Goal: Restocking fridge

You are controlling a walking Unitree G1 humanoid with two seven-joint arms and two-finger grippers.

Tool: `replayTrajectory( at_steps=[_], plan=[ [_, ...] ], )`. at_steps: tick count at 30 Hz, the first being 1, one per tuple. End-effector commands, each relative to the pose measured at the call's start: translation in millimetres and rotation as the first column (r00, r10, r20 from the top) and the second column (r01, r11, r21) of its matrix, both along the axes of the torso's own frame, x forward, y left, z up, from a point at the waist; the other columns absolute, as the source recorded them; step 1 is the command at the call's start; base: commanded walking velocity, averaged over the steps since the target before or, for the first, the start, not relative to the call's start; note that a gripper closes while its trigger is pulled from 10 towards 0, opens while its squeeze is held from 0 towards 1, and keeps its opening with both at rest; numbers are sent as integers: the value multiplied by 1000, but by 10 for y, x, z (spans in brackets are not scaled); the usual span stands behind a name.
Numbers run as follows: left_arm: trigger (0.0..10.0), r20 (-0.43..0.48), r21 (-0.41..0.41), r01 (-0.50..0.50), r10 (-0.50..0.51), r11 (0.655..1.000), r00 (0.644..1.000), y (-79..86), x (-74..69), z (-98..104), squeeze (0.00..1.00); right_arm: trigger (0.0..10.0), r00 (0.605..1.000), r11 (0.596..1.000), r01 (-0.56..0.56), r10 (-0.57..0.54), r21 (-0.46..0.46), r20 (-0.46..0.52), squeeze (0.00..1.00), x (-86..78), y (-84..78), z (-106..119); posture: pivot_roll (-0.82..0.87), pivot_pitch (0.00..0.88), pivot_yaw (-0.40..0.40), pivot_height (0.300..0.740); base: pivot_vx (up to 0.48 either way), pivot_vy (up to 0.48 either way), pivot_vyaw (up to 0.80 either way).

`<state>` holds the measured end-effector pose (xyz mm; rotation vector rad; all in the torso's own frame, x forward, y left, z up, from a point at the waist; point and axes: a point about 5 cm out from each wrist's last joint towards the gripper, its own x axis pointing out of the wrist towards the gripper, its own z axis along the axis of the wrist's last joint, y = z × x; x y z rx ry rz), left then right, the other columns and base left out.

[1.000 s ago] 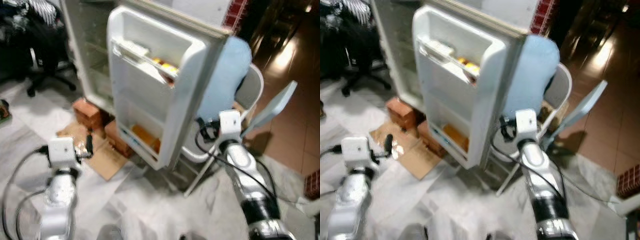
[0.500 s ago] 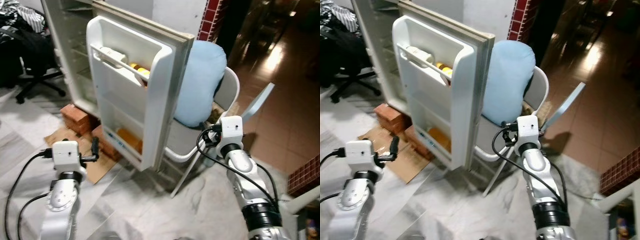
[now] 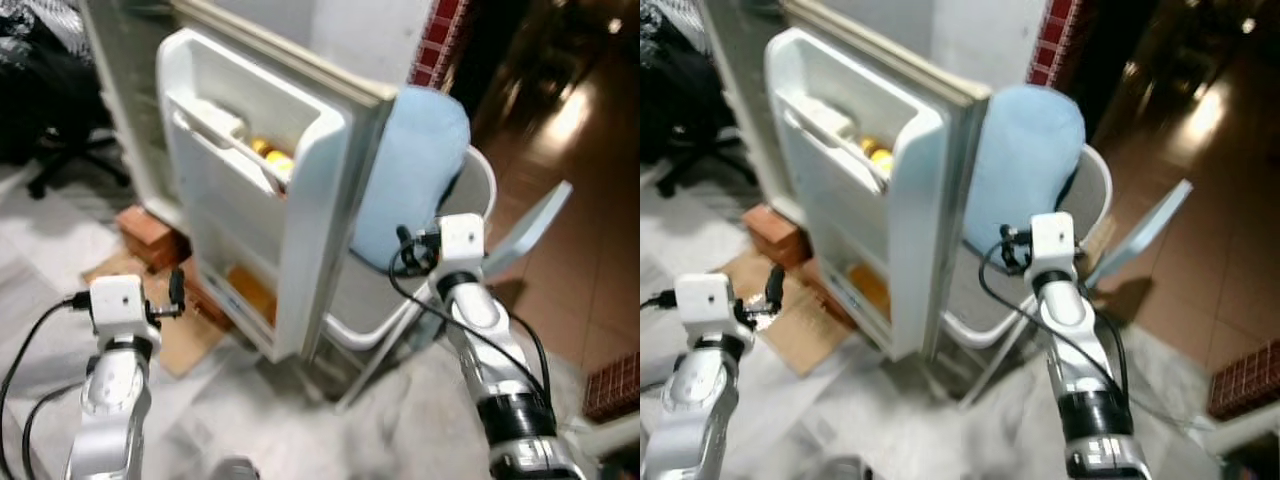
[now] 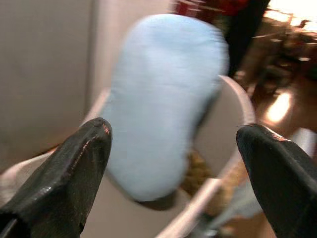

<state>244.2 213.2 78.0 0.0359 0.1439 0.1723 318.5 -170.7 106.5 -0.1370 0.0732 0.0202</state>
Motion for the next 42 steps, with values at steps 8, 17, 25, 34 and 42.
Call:
replayTrajectory(
  at_steps=[8,17,25,34,42],
  plan=[
    [10000,-336,-70,-1,-23,998,942,-37,-320,-460,0,10000,998,997,55,-56,60,27,0,251,10,159,120,0,-94,716,0,0,0],
    [10000,-455,-83,-36,-6,996,891,10,-510,-616,0,10000,985,971,-117,86,207,153,0,659,702,752,133,0,-108,716,0,0,0],
    [10000,-468,-82,-21,-20,996,883,-33,-481,-612,0,10000,920,898,-360,296,253,258,0,639,1386,1135,146,0,-126,716,0,0,0],
    [10000,-466,-88,-12,-30,996,884,-45,-446,-611,0,10000,859,856,-484,426,179,285,0,477,1490,1025,128,0,-120,716,0,0,0],
    [10000,-457,-90,-9,-33,996,889,-56,-428,-601,0,10000,964,959,-265,262,100,43,0,540,947,415,135,0,-127,716,0,0,0]
  ],
)
